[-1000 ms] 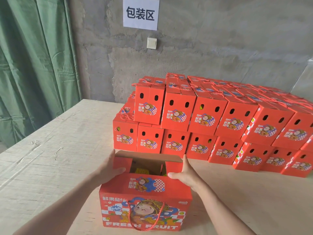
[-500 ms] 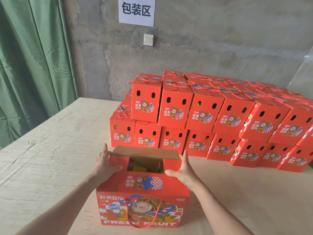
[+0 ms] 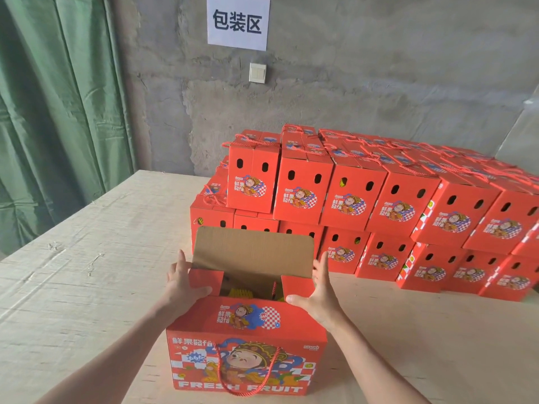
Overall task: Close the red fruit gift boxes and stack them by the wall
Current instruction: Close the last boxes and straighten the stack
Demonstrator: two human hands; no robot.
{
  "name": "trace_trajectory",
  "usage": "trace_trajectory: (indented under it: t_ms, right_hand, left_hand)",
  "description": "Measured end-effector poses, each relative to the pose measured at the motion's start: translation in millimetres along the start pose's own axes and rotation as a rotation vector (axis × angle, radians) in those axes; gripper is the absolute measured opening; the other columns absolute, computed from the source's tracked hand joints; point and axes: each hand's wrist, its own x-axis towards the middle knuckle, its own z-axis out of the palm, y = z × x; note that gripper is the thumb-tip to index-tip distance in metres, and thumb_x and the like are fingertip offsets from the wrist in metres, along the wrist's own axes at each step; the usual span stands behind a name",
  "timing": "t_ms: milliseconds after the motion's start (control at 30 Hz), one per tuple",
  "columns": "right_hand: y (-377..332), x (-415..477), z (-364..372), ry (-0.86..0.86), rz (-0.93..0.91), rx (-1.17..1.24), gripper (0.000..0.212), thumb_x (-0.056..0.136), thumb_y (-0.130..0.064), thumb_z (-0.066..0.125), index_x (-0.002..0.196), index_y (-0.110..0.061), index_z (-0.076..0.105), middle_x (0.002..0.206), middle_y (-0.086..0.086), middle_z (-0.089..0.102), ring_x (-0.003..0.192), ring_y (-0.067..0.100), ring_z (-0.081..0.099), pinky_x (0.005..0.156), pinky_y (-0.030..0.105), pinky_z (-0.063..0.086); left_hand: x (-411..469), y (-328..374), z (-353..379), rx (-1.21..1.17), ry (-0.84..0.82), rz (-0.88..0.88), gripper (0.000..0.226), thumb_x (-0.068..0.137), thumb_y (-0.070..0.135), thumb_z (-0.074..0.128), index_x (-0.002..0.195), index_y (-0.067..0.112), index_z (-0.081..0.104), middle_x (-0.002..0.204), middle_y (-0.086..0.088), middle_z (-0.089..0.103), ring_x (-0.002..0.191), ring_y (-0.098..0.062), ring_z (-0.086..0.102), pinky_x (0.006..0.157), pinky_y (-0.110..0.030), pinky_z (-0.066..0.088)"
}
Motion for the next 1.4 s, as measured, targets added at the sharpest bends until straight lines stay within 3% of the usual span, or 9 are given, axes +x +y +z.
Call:
trace_trajectory:
  t_ms: [200, 333, 433, 600, 800, 900, 1033, 1200, 1400]
  right_hand:
    - [9, 1, -6, 0.003, 0.065, -0.019, 0.103, 0.069, -0.011, 0.084, 0.147, -0.016, 0.016, 0.155, 0.009, 0.022, 0.144, 0.020, 0.022, 0.111, 0.025, 0.025]
    - [18, -2, -10, 0.019, 0.014, -0.073, 0.060, 0.068, -0.018, 0.085, 0.109, -0.029, 0.043, 0.118, -0.016, 0.050, 0.124, 0.011, 0.043, 0.094, 0.010, 0.031]
    - [17, -4, -16, -0.042, -0.032, -0.126, 0.064, 0.062, -0.045, 0.086, 0.105, -0.025, 0.043, 0.116, -0.015, 0.051, 0.114, 0.003, 0.047, 0.089, 0.004, 0.031]
    - [14, -5, -30, -0.194, -0.055, -0.169, 0.057, 0.073, -0.073, 0.054, 0.099, -0.023, 0.048, 0.132, -0.010, 0.051, 0.121, 0.007, 0.047, 0.098, 0.024, 0.036]
    - [-14, 10, -21, -0.268, -0.173, -0.825, 0.055, 0.077, -0.076, 0.045, 0.092, -0.024, 0.045, 0.108, -0.008, 0.044, 0.097, 0.012, 0.048, 0.083, 0.032, 0.045]
    - [-22, 15, 1, -0.466, -0.208, -0.886, 0.087, 0.071, -0.086, 0.036, 0.137, -0.031, 0.035, 0.149, -0.005, 0.025, 0.137, 0.020, 0.027, 0.111, 0.045, 0.028]
    - [-24, 21, 11, -0.540, -0.205, -0.890, 0.107, 0.057, -0.092, 0.023, 0.149, -0.039, 0.017, 0.158, -0.007, 0.010, 0.144, 0.020, 0.008, 0.117, 0.046, 0.012]
    - [-22, 31, -1, -0.633, -0.150, -0.857, 0.080, 0.080, -0.079, 0.035, 0.149, -0.045, 0.014, 0.158, -0.012, 0.007, 0.145, 0.016, 0.003, 0.115, 0.042, 0.007]
    - [-15, 26, -1, -0.562, -0.286, -0.948, 0.103, 0.063, -0.090, 0.010, 0.151, -0.038, 0.009, 0.158, -0.006, 0.014, 0.143, 0.019, 0.014, 0.114, 0.042, 0.014]
  left_hand:
    - [-4, -2, -1, -0.033, 0.100, 0.096, 0.087, 0.069, 0.002, 0.080, 0.142, 0.011, 0.032, 0.127, -0.011, 0.032, 0.127, -0.030, 0.031, 0.103, -0.044, 0.032]
    - [-18, 12, -2, -0.028, 0.140, 0.242, 0.099, 0.051, 0.030, 0.093, 0.128, 0.002, 0.038, 0.120, -0.008, 0.038, 0.120, -0.027, 0.037, 0.098, -0.035, 0.031]
    - [-28, 20, -4, -0.032, 0.186, 0.331, 0.117, 0.044, 0.091, 0.056, 0.122, 0.005, 0.047, 0.111, -0.003, 0.049, 0.108, -0.018, 0.042, 0.095, -0.033, 0.031]
    - [-28, 14, -7, 0.172, 0.285, 0.401, 0.102, 0.074, 0.088, 0.020, 0.102, 0.003, 0.070, 0.102, -0.007, 0.069, 0.109, -0.032, 0.058, 0.106, -0.051, 0.032]
    - [-19, 15, -1, 0.652, -0.101, 0.399, 0.094, 0.063, 0.090, 0.027, 0.112, 0.017, 0.062, 0.113, 0.010, 0.061, 0.109, -0.011, 0.054, 0.105, -0.031, 0.037]
    - [-11, 16, -2, 0.696, -0.226, 0.354, 0.055, 0.073, 0.077, 0.048, 0.091, 0.025, 0.051, 0.146, 0.006, 0.040, 0.127, -0.012, 0.041, 0.106, -0.027, 0.031]
    - [3, 26, -3, 0.895, -0.441, 0.406, 0.089, 0.082, 0.074, 0.035, 0.151, 0.022, 0.014, 0.160, 0.002, 0.005, 0.147, -0.012, 0.003, 0.118, -0.036, -0.004]
    - [11, 32, -6, 0.923, -0.511, 0.435, 0.107, 0.067, 0.089, 0.019, 0.152, 0.024, 0.012, 0.155, 0.005, 0.020, 0.141, -0.015, 0.020, 0.116, -0.033, 0.010]
    - [10, 34, 7, 1.025, -0.477, 0.425, 0.133, 0.045, 0.100, 0.009, 0.151, 0.021, 0.008, 0.148, 0.001, 0.026, 0.137, -0.020, 0.025, 0.118, -0.043, 0.010]
